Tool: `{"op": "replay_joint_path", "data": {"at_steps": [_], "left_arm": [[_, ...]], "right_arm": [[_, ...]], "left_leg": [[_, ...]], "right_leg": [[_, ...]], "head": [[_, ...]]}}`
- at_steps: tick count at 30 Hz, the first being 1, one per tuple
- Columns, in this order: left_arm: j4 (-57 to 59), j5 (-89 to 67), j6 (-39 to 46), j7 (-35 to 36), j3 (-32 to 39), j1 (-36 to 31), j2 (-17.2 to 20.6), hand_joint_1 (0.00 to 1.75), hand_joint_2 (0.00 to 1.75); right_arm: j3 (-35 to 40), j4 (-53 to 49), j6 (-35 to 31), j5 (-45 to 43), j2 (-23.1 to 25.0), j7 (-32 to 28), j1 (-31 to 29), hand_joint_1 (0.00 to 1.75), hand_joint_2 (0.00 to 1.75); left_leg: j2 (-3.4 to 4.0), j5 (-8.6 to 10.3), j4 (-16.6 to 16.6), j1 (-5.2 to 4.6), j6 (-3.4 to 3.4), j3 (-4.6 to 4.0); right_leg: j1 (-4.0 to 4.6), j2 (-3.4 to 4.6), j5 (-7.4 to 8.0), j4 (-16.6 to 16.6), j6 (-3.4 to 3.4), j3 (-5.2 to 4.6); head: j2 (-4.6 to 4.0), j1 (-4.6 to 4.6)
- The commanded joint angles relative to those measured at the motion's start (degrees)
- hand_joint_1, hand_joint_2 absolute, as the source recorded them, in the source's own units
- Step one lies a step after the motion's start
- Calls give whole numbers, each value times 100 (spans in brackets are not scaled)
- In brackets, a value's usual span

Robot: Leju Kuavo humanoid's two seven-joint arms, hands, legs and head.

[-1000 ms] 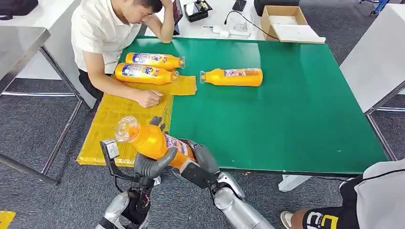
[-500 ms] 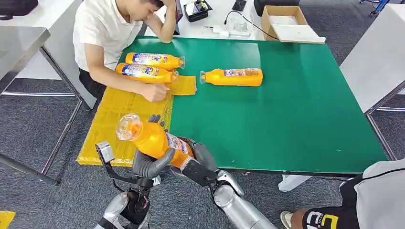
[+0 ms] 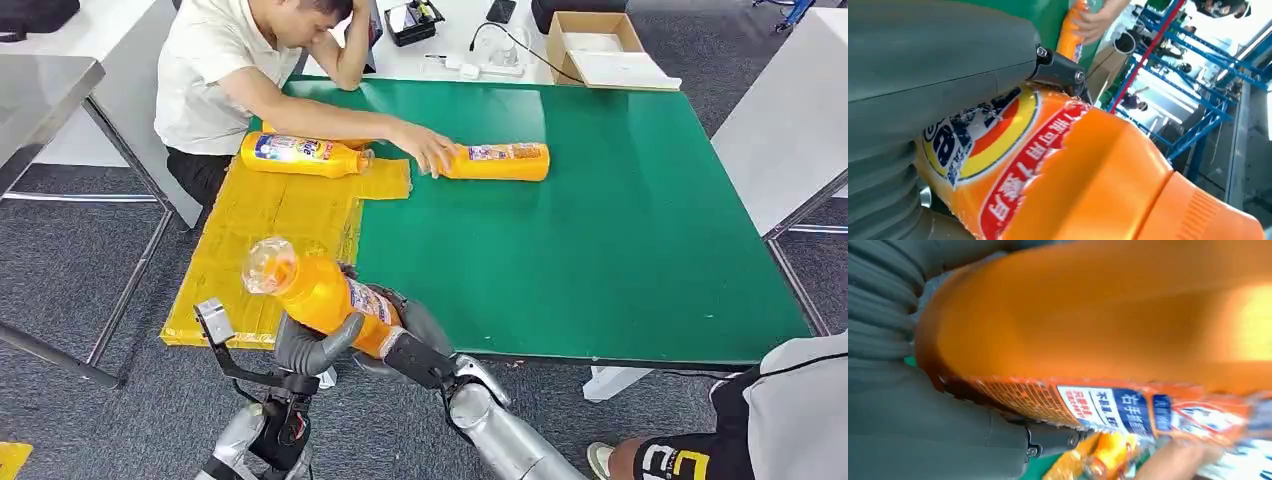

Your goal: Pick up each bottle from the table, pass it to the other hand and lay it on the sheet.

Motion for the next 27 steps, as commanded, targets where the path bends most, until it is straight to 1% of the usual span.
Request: {"op": "replay_joint_path", "data": {"at_steps": [1, 2, 3, 4, 5, 7, 8, 9, 10, 11, 13, 14, 15, 16, 17, 18, 19, 20, 22, 23, 24, 25, 27], "left_arm": [[45, 95, -214, 31, -68, -280, 85, 175, 175], [31, 96, -228, 22, -54, -283, 84, 175, 175], [16, 80, -244, 4, -44, -285, 94, 175, 175], [24, 53, -250, 1, -45, -288, 104, 175, 175], [38, -2, -218, -5, -38, -289, 119, 175, 175], [39, -416, 205, -120, 44, -266, 142, 175, 175], [25, -703, 493, -221, 106, -260, 178, 175, 175], [35, -1125, 922, -267, 169, -271, 221, 175, 175], [29, -1260, 1091, -324, 257, -264, 235, 175, 175], [25, -1362, 1195, -338, 379, -263, 283, 175, 175], [20, -1374, 1187, -335, 417, -261, 292, 175, 175], [20, -1374, 1187, -335, 417, -261, 292, 175, 175], [20, -1411, 1190, -321, 420, -259, 291, 175, 175], [51, -1643, 1430, -303, 468, -275, 296, 175, 175], [94, -1927, 1685, -307, 545, -315, 338, 175, 175], [155, -2272, 1992, -346, 612, -369, 378, 175, 175], [223, -2658, 2280, -423, 690, -438, 416, 175, 175], [328, -3315, 2804, -601, 812, -543, 448, 175, 175], [479, -3972, 3320, -655, 1033, -691, 463, 173, 175], [619, -4587, 3668, -661, 1172, -791, 489, 175, 175], [618, -4582, 3667, -662, 1199, -811, 508, 175, 175], [624, -4581, 3667, -663, 1215, -819, 522, 175, 175], [624, -4581, 3667, -663, 1215, -819, 522, 175, 175]], "right_arm": [[343, 232, 170, -69, -37, -94, 23, 0, 0], [333, 216, 168, -79, -45, -101, 27, 0, 0], [297, 186, 165, -114, -58, -124, 41, 0, 0], [264, 136, 126, -129, -82, -168, 74, 0, 0], [256, 126, 34, -91, -108, -168, 88, 0, 0], [125, 61, -273, -87, -160, -180, 176, 0, 0], [61, -24, -504, -36, -226, -164, 245, 0, 0], [-49, -197, -725, -17, -285, -166, 356, 0, 0], [-146, -343, -778, -49, -333, -155, 453, 0, 0], [-213, -671, -834, -56, -420, -153, 599, 0, 0], [-227, -763, -828, -38, -445, -133, 636, 0, 0], [-227, -763, -828, -38, -445, -133, 636, 0, 0], [-235, -830, -858, -2, -447, -102, 659, 0, 0], [-291, -985, -1048, 71, -482, -116, 734, 0, 0], [-374, -1285, -1202, 144, -548, -151, 874, 0, 0], [-420, -1504, -1291, 195, -596, -158, 969, 0, 0], [-476, -1752, -1365, 266, -642, -155, 1079, 0, 0], [-518, -1989, -1461, 368, -683, -159, 1179, 0, 0], [-565, -2214, -1472, 415, -685, -158, 1282, 0, 0], [-579, -2284, -1418, 413, -642, -159, 1318, 0, 0], [-571, -2289, -1417, 413, -624, -156, 1324, 0, 0], [-565, -2292, -1416, 413, -615, -156, 1327, 0, 0], [-565, -2292, -1416, 413, -615, -156, 1327, 0, 0]], "left_leg": [[-4, -10, -1, 7, -9, 23], [-4, -16, 0, 10, -12, 34], [-7, -5, -1, 5, -6, 13], [-8, -10, -2, 7, -9, 27], [-9, -6, -1, 6, -7, 17], [-10, -8, -1, 8, -9, 21], [-10, -13, -2, 9, -12, 35], [-13, -6, -4, 7, -8, 23], [-11, -2, -5, 4, -6, 15], [-17, -7, -7, 6, -9, 27], [-7, -3, -5, 3, -7, 14], [-8, -9, -4, 7, -11, 27], [-8, -7, -4, 5, -8, 21], [-7, -3, -4, 2, -6, 10], [-7, -8, -3, 6, -9, 22], [-8, -2, -3, 3, -5, 8], [-9, -7, -3, 5, -8, 21], [-11, -3, -4, 5, -7, 13], [-17, -4, -3, 7, -10, 17], [-16, -7, -3, 8, -13, 26], [-8, 0, -4, 3, -6, 5], [-7, -4, -3, 6, -11, 17], [-1, -2, -5, 2, -6, 11]], "right_leg": [[7, -6, -12, -2, -13, 26], [11, -6, -17, 0, -18, 36], [6, -9, -7, -3, -9, 17], [8, -11, -13, -3, -15, 31], [7, -11, -9, -3, -11, 21], [9, -12, -11, -4, -13, 26], [10, -13, -17, -2, -19, 39], [8, -15, -10, -5, -13, 27], [4, -12, -6, -5, -9, 17], [7, -18, -12, -6, -14, 32], [4, -9, -6, -5, -10, 16], [9, -10, -12, -5, -16, 31], [6, -9, -10, -3, -13, 23], [3, -8, -6, -3, -9, 13], [7, -8, -10, -3, -14, 25], [4, -8, -4, -4, -8, 11], [6, -10, -10, -2, -14, 24], [5, -12, -6, -5, -11, 18], [7, -19, -10, -3, -15, 23], [9, -18, -14, -1, -19, 31], [4, -9, -3, -2, -9, 7], [7, -8, -8, -1, -15, 18], [3, -2, -3, -2, -9, 11]], "head": [[0, -2], [0, 0], [0, 0], [0, -2], [0, 0], [0, -2], [0, -2], [0, 0], [0, 0], [0, 2], [0, 0], [0, -2], [0, 0], [0, -2], [0, 0], [0, 0], [0, 0], [0, 2], [0, 2], [0, 2], [0, 0], [0, 0], [0, 0]]}}
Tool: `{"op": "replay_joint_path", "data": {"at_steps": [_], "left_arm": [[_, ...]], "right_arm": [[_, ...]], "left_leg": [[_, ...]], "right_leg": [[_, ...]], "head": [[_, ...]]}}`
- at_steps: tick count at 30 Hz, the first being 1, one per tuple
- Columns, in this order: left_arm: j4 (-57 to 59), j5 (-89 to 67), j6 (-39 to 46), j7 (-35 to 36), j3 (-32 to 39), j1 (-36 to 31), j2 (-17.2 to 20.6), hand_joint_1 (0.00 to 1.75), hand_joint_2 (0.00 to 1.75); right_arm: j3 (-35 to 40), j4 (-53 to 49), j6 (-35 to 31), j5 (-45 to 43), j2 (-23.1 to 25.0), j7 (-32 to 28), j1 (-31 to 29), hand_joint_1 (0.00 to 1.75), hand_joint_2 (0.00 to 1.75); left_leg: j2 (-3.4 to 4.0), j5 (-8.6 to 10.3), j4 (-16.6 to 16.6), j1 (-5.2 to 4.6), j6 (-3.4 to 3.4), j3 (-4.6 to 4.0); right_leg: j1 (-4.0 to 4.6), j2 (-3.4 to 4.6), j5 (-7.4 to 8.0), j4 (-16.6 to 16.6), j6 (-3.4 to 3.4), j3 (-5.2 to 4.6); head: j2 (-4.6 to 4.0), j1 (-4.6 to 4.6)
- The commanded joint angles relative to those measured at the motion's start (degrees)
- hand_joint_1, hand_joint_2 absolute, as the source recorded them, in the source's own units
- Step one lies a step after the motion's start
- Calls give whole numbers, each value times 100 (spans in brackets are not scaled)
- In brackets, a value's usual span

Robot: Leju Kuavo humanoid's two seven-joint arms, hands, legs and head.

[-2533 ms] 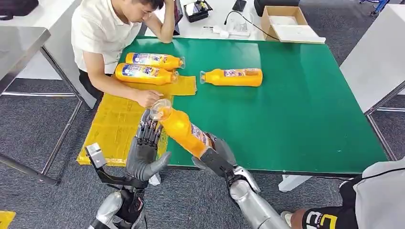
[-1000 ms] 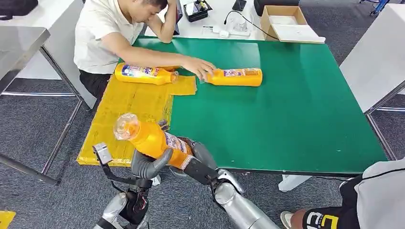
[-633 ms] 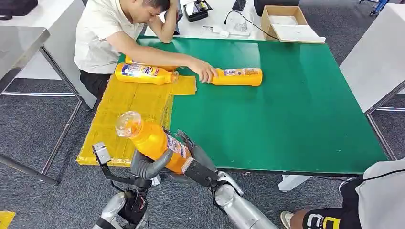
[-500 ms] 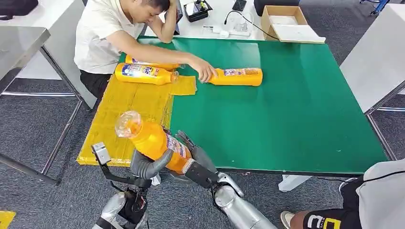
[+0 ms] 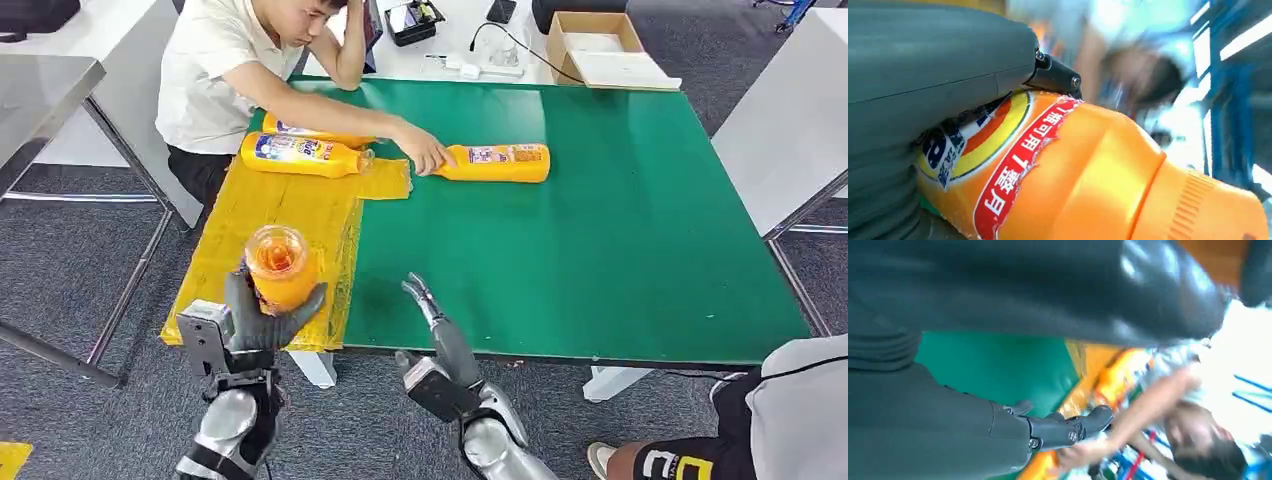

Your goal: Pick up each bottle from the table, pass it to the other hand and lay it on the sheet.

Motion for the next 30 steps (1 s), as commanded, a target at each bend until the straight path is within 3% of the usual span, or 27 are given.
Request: {"op": "replay_joint_path", "data": {"at_steps": [1, 3, 5, 8, 12, 25, 30], "left_arm": [[664, -550, 302, -35, 509, -510, 220, 175, 175], [661, -570, 297, -45, 506, -496, 197, 173, 175], [1091, -2002, 1087, 221, 496, -724, 309, 175, 175], [2199, -2881, 707, 672, 504, -1235, 582, 175, 175], [3909, -4432, 1247, 1033, 385, -1937, 730, 175, 175], [3973, -4479, 1271, 1062, 378, -1974, 680, 175, 175], [5241, -5488, 690, 1730, 92, -2577, 502, 175, 175]], "right_arm": [[-167, -652, 38, 33, -190, 6, 185, 0, 0], [-161, -631, 39, 39, -194, -4, 174, 0, 0], [-99, -615, 225, -41, -148, -141, 153, 0, 0], [31, -488, 496, -168, -44, -222, 82, 0, 0], [248, -204, 639, -191, 76, -264, -92, 0, 0], [251, -202, 639, -198, 73, -268, -86, 0, 0], [300, -60, 732, -342, 220, -308, -1, 0, 0]], "left_leg": [[-2, 0, -4, 2, -5, 8], [1, -10, -3, 7, -11, 32], [-1, -6, -4, 5, -6, 22], [-1, -15, -1, 11, -13, 43], [-7, 1, -13, 5, -13, 34], [4, 1, -1, 12, -9, 19], [-12, 3, -1, 13, -14, 23]], "right_leg": [[2, -3, -2, -2, -7, 9], [8, -3, -11, -4, -16, 32], [6, -3, -7, -5, -11, 23], [12, -5, -16, -2, -22, 45], [5, -5, -3, -8, -18, 35], [9, 5, -4, -1, -13, 22], [12, -12, -9, 1, -20, 31]], "head": [[0, 0], [0, 0], [0, 0], [0, 2], [0, 2], [0, 7], [0, 7]]}}
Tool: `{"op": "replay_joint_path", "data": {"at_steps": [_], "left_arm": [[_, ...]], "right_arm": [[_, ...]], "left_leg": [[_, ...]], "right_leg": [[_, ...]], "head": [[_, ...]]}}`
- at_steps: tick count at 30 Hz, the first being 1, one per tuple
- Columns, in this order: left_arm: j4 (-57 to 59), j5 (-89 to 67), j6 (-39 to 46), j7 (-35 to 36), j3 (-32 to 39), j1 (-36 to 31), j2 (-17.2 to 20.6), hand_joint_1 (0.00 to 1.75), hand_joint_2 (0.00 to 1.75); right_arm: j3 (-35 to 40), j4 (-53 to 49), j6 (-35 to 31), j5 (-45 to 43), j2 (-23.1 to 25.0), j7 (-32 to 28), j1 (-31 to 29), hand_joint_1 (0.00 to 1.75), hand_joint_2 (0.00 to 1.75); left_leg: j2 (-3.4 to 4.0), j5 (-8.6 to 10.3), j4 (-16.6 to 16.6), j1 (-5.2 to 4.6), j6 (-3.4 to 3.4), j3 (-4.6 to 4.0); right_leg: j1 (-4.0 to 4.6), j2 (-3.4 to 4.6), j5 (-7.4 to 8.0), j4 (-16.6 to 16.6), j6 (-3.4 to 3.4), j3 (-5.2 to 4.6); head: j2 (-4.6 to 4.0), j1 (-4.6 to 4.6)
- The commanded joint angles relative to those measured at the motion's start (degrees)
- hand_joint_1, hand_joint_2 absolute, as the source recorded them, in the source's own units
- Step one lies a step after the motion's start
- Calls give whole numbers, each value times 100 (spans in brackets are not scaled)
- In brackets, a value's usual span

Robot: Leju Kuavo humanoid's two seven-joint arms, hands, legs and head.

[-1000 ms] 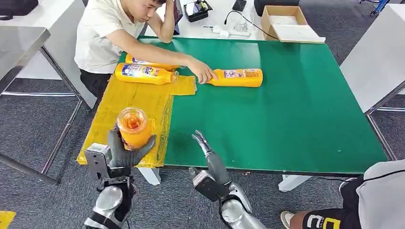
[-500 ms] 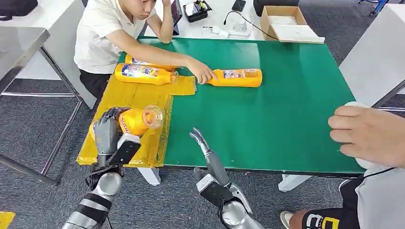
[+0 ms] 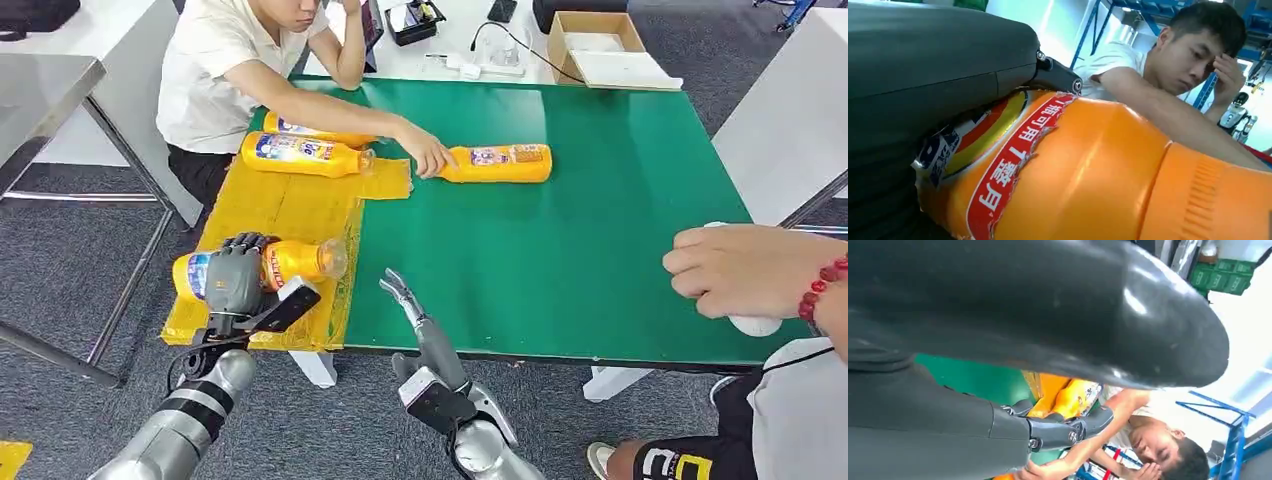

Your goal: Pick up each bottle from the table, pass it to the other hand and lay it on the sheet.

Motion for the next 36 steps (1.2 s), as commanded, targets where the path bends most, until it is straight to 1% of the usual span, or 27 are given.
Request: {"op": "replay_joint_path", "data": {"at_steps": [1, 4, 5, 6, 7, 9, 10, 11, 12, 13, 14, 15, 16, 17, 18, 19, 26, 34, 36], "left_arm": [[1958, -1201, -647, 789, -483, -1005, -95, 175, 175], [2301, -1215, -1289, 849, -495, -1230, -200, 175, 175], [2345, -1244, -1420, 888, -519, -1273, -194, 175, 175], [2429, -1221, -1723, 963, -518, -1348, -183, 175, 175], [2481, -1087, -1970, 935, -432, -1401, -180, 175, 175], [2618, -1205, -2394, 1086, -563, -1523, -121, 175, 175], [2639, -1081, -2572, 1105, -458, -1547, -138, 175, 175], [2670, -840, -2878, 1002, -277, -1576, -172, 141, 175], [2661, -793, -2970, 925, -259, -1575, -164, 143, 175], [2640, -744, -3022, 869, -242, -1559, -148, 122, 175], [2644, -692, -3076, 837, -220, -1555, -159, 73, 175], [2630, -668, -3192, 712, -255, -1552, -152, 54, 175], [2666, -648, -3359, 643, -289, -1573, -138, 42, 175], [2671, -675, -3566, 614, -383, -1598, -103, 65, 175], [2664, -748, -3671, 619, -500, -1628, -78, 9, 175], [2671, -754, -3719, 626, -528, -1650, -88, 0, 175], [2672, -736, -3773, 634, -533, -1675, -120, 0, 175], [2672, -736, -3773, 634, -533, -1675, -120, 0, 175], [2670, -606, -3876, 593, -506, -1678, -131, 0, 175]], "right_arm": [[202, 470, 94, -156, 78, -49, -108, 0, 0], [204, 543, 89, -235, 135, -81, -93, 0, 0], [206, 552, 95, -244, 142, -81, -97, 0, 0], [206, 573, 115, -273, 158, -79, -105, 0, 0], [213, 602, 131, -289, 173, -77, -117, 0, 0], [218, 667, 126, -296, 193, -76, -136, 0, 0], [229, 708, 25, -253, 194, -96, -154, 0, 0], [219, 794, -49, -246, 196, -107, -197, 0, 0], [196, 825, -65, -263, 200, -114, -214, 0, 0], [170, 865, -100, -270, 196, -118, -250, 0, 0], [147, 882, -114, -276, 186, -118, -275, 0, 0], [101, 882, -113, -311, 184, -118, -278, 0, 0], [102, 879, -107, -311, 176, -118, -283, 0, 0], [112, 901, -111, -320, 173, -118, -292, 0, 0], [113, 937, -122, -332, 165, -118, -314, 0, 0], [73, 968, -164, -357, 165, -118, -327, 0, 0], [25, 991, -186, -388, 148, -118, -364, 0, 0], [25, 991, -186, -388, 148, -118, -364, 0, 0], [6, 987, -298, -415, 136, -118, -388, 0, 0]], "left_leg": [[-8, -3, -2, 7, -9, 20], [-14, -5, -1, 10, -12, 28], [-12, -4, -2, 8, -9, 22], [-8, -1, -1, 6, -6, 12], [-6, -6, -1, 9, -8, 22], [-1, -4, -2, 8, -8, 20], [-4, -10, 0, 9, -11, 32], [-4, -11, -3, 13, -14, 44], [-6, 0, -3, 5, -6, 26], [0, -3, -4, 8, -10, 38], [-6, 1, -6, 5, -8, 39], [-6, 0, -6, 3, -8, 45], [3, 0, -8, 5, -10, 52], [-3, 1, -7, 1, -8, 51], [1, 0, -8, 5, -11, 55], [-5, 2, -7, 4, -10, 53], [-2, 3, -11, 4, -13, 72], [-10, 6, -9, 2, -12, 65], [-7, 4, -9, 3, -13, 67]], "right_leg": [[8, -10, -6, -3, -13, 23], [11, -16, -10, -2, -17, 31], [10, -15, -8, -3, -13, 24], [7, -11, -4, -2, -9, 12], [10, -9, -8, -1, -12, 21], [8, -3, -6, -1, -10, 19], [10, -6, -13, 1, -14, 33], [13, -5, -13, -5, -19, 48], [4, -2, -2, -2, -7, 28], [8, 2, -3, -3, -13, 39], [5, -4, 0, -5, -10, 40], [3, -4, -1, -3, -10, 47], [6, 5, 2, -5, -14, 52], [1, -1, 0, -2, -10, 50], [6, 2, 2, -5, -14, 53], [4, -4, 1, -4, -11, 52], [4, 0, -2, -6, -14, 69], [2, -5, 0, -4, -11, 64], [4, -3, 0, -6, -13, 66]], "head": [[0, -2], [0, -2], [0, -2], [0, -2], [0, -2], [0, -2], [0, -2], [0, -2], [0, -2], [0, -2], [0, -2], [0, -2], [0, -4], [0, -2], [0, -2], [0, -2], [0, -2], [0, -2], [0, -2]]}}
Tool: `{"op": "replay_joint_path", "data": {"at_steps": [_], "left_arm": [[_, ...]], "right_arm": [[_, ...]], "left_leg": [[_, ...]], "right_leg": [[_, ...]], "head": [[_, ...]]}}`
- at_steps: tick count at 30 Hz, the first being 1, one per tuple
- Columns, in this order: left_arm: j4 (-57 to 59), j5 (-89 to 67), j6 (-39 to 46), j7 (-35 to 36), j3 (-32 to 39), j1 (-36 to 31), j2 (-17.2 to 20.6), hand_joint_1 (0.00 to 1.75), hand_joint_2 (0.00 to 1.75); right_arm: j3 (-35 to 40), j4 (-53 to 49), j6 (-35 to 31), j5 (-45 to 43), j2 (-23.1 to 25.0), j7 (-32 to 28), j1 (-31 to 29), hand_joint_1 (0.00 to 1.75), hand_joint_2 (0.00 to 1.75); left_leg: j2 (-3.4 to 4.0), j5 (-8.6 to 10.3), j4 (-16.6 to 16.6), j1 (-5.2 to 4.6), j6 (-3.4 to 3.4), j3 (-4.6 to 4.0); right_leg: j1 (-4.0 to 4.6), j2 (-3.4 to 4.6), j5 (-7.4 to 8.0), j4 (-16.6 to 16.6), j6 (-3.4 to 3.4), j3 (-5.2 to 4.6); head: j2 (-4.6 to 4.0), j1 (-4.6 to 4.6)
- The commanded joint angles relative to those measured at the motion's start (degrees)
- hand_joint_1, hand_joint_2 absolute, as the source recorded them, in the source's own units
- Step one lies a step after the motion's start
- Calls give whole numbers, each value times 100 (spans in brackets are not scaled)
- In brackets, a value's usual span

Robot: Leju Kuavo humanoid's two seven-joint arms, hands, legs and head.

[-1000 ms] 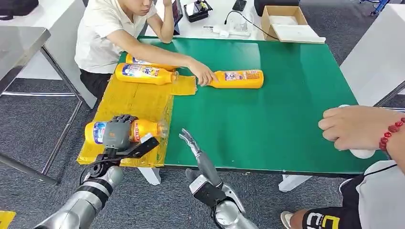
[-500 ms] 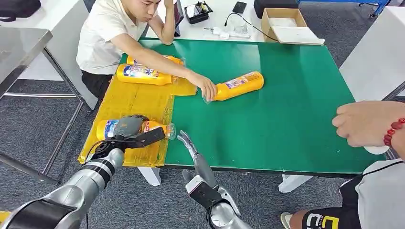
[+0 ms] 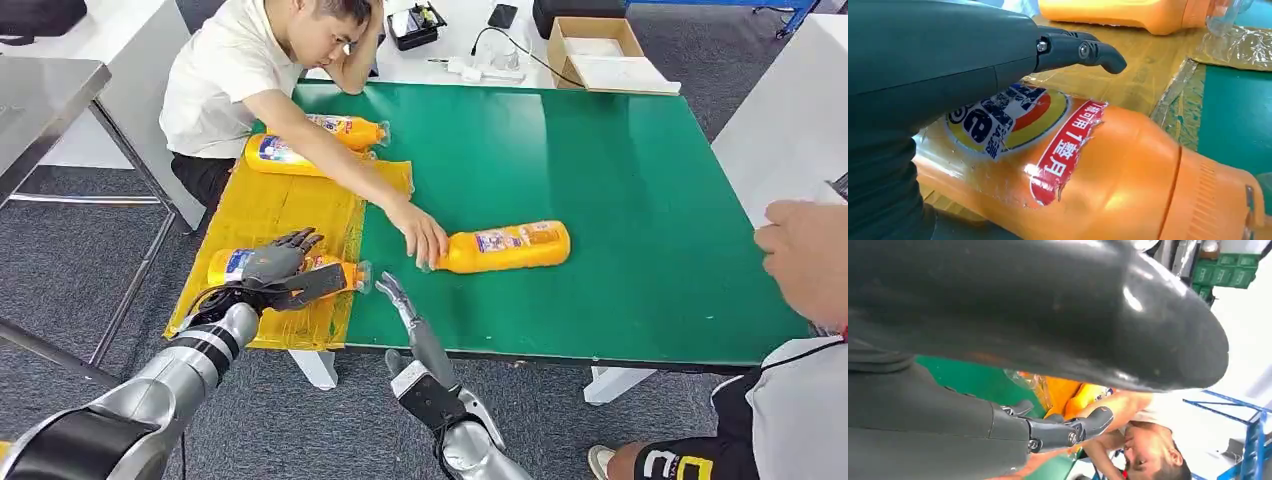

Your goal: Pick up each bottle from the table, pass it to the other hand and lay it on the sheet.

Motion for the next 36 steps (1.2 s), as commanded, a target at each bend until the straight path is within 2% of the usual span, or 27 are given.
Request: {"op": "replay_joint_path", "data": {"at_steps": [1, 3, 4, 11, 12, 13, 15, 17, 18, 20, 21, 24, 26, 29, 30, 31, 32, 33, 34, 36], "left_arm": [[423, 290, -259, -154, -108, 21, -28, 0, 175], [383, 774, -578, -500, 204, 56, -17, 0, 175], [312, 749, -598, -613, 102, 76, 53, 0, 0], [-88, 2167, -1485, -1753, 628, 296, 305, 0, 0], [-423, 2782, -1520, -2359, 975, 494, 249, 0, 0], [-932, 3337, -1622, -2442, 1133, 768, 167, 0, 0], [-2154, 4539, -1840, -2214, 1354, 1380, -110, 0, 0], [-3822, 5757, -2002, -2029, 1145, 2170, -269, 0, 0], [-4723, 6253, -1991, -1901, 863, 2594, -254, 0, 0], [-5620, 6563, -1946, -1838, 402, 3001, -30, 0, 0], [-5871, 6761, -2001, -1808, 276, 3139, 55, 0, 0], [-5846, 6983, -2156, -1775, 253, 3150, 96, 0, 0], [-5951, 7055, -2329, -1833, 58, 3190, 278, 0, 0], [-6191, 7073, -2214, -1893, -84, 3206, 223, 0, 0], [-6255, 7107, -2105, -1856, -88, 3208, 158, 0, 175], [-6330, 7098, -1911, -1829, -65, 3245, 71, 0, 175], [-6391, 7041, -1602, -1825, -4, 3299, -40, 0, 175], [-6486, 6938, -1399, -1894, 10, 3373, -99, 0, 175], [-6577, 6966, -1322, -1931, -1, 3466, -146, 0, 175], [-6687, 6828, -1080, -2002, -29, 3581, -179, 0, 175]], "right_arm": [[-81, 315, -129, -101, -144, -13, -277, 0, 0], [-118, 299, -121, -165, -171, -13, -302, 0, 0], [-118, 311, -129, -177, -177, -13, -308, 0, 0], [127, 384, -149, -349, -221, -13, -361, 0, 0], [188, 259, -209, -400, -271, -13, -338, 0, 0], [252, 200, -297, -450, -337, -13, -326, 0, 0], [121, 80, -460, -401, -401, -13, -225, 0, 0], [-93, -79, -709, -173, -499, -13, -103, 0, 0], [-293, -186, -713, -144, -545, -13, -11, 0, 0], [-486, -313, -686, -75, -620, -13, 64, 0, 0], [-567, -351, -651, -59, -642, -13, 85, 0, 0], [-603, -341, -645, -50, -621, -13, 89, 0, 0], [-669, -340, -644, -24, -612, -13, 104, 0, 0], [-623, -412, -959, 244, -695, -13, 97, 0, 0], [-632, -206, -1355, 699, -732, 43, 13, 0, 0], [-613, 4, -1728, 1289, -860, 264, -97, 0, 175], [-742, 207, -1759, 1543, -938, 644, -204, 0, 175], [-888, 238, -1691, 1502, -986, 720, -268, 0, 175], [-978, 442, -2074, 2014, -1108, 1009, -435, 0, 175], [-1213, 833, -2250, 2469, -1268, 1471, -729, 0, 175]], "left_leg": [[16, -5, -8, 6, -9, 20], [13, -4, -7, 4, -7, 17], [14, -3, -6, 2, -5, 14], [22, -4, -6, 3, -6, 14], [35, -6, -8, 4, -9, 19], [24, -4, -7, 2, -6, 14], [22, -5, -9, 3, -5, 16], [16, -8, -10, 3, -4, 18], [13, -6, -6, 3, -2, 6], [15, -21, -1, 6, -2, 15], [20, -7, -4, -2, 0, -10], [22, -16, 3, 1, -2, -21], [17, -13, 1, -1, -3, -34], [15, -18, 3, 3, -8, -32], [8, -13, 3, 3, -6, -40], [10, -18, 4, 5, -8, -30], [8, -13, 3, 2, -4, -37], [10, -9, -2, 2, -2, -40], [12, -13, 1, 3, -2, -31], [12, -13, -1, 1, -1, -29]], "right_leg": [[7, 13, 0, -9, -15, 16], [5, 10, 0, -8, -12, 14], [3, 12, 1, -6, -9, 10], [4, 20, 3, -6, -9, 9], [5, 31, 4, -6, -13, 10], [3, 21, 2, -4, -10, 7], [3, 19, 1, -8, -9, 8], [4, 11, -4, -11, -9, 13], [4, 3, -4, -9, -5, 1], [7, 2, -17, -11, -9, 12], [-1, 10, -4, -6, -3, -18], [3, 11, -9, -5, -5, -24], [2, 7, -8, -5, -6, -35], [6, 6, -12, -5, -13, -33], [6, -1, -9, -6, -9, -39], [9, 1, -13, -5, -14, -31], [5, 0, -8, -6, -8, -37], [4, 2, -3, -10, -4, -42], [6, 3, -6, -10, -6, -32], [4, 3, -6, -12, -6, -28]], "head": [[0, 0], [0, 0], [0, 0], [0, 0], [0, 0], [0, 0], [0, 0], [0, -2], [0, -2], [0, 0], [0, 0], [0, 2], [0, 2], [0, 0], [0, 0], [0, 0], [0, 0], [0, -2], [0, -2], [0, -2]]}}
